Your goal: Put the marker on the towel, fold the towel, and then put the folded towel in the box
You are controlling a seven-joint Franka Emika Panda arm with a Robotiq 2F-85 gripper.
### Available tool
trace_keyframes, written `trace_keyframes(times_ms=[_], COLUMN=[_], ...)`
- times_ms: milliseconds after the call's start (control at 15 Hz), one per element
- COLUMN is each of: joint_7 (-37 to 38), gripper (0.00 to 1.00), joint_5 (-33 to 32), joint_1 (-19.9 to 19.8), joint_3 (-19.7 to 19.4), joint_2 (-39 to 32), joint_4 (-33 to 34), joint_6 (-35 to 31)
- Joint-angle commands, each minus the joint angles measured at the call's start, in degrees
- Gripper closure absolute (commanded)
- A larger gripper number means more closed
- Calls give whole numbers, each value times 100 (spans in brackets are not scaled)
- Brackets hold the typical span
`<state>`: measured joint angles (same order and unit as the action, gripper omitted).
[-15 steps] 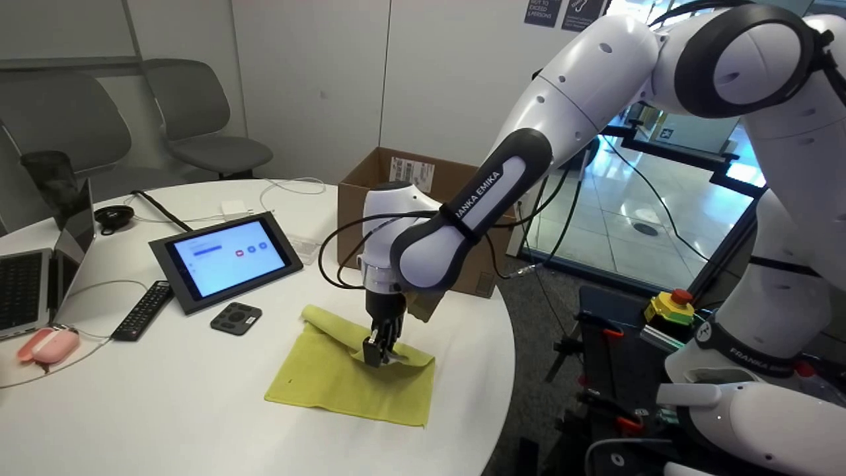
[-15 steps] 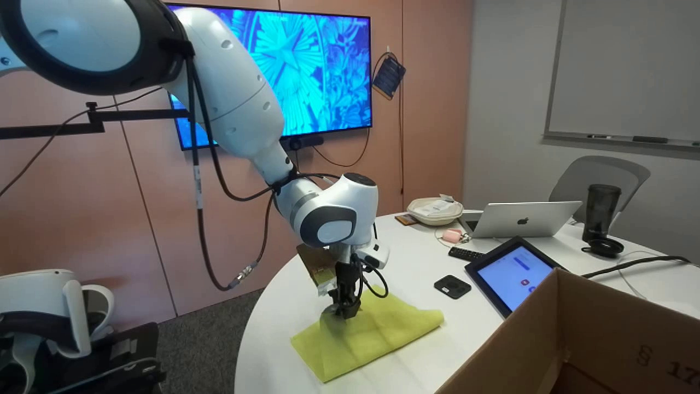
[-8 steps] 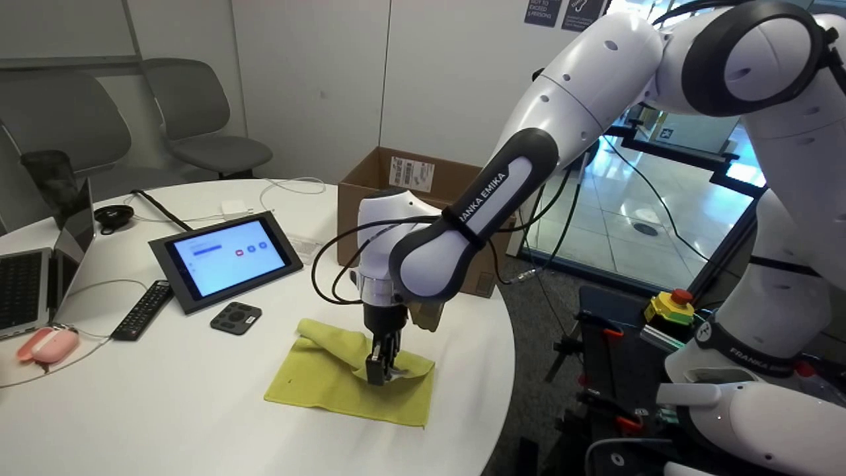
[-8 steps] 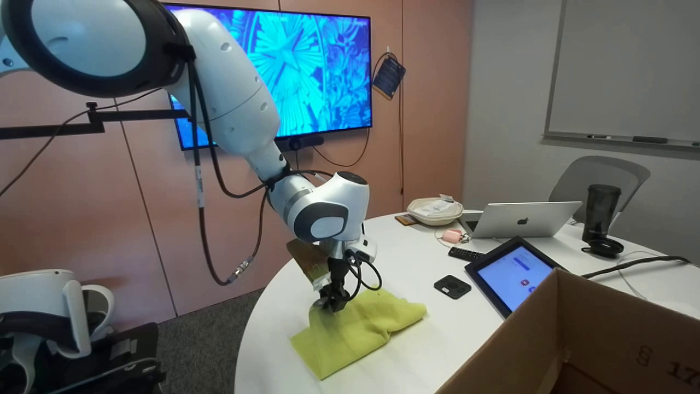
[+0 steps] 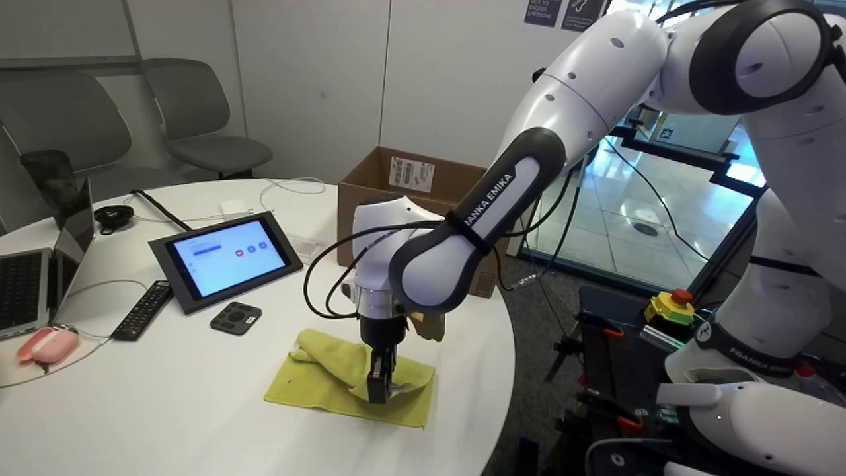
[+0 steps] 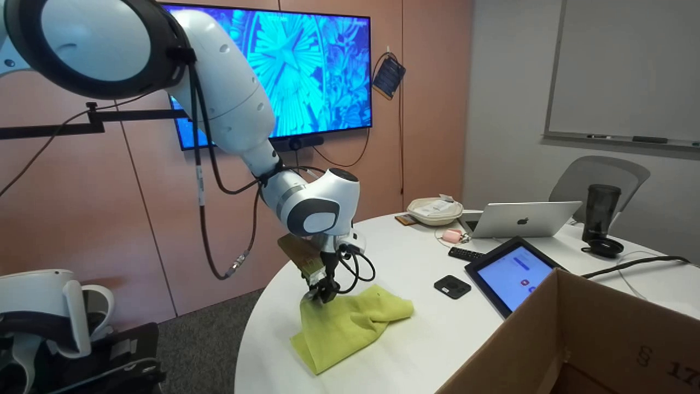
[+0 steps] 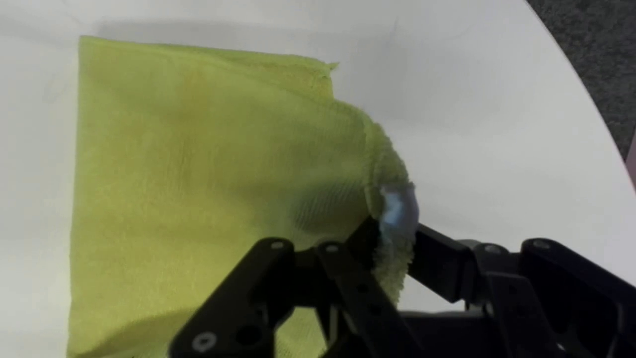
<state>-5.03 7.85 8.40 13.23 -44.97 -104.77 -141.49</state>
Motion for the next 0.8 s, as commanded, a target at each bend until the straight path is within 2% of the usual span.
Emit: trace_keyframes(times_ms=[0,267,733], joint_7=[-442,-552,-484], gripper=[94,94,94], joint_5=[-5,-93,-26], joint_1=[-120,-65,-198], joint_3=[222,134,-59], joint_2=[216,252,-82], joint_4=[-219,-390,-158], joint_6=[237,368,1042])
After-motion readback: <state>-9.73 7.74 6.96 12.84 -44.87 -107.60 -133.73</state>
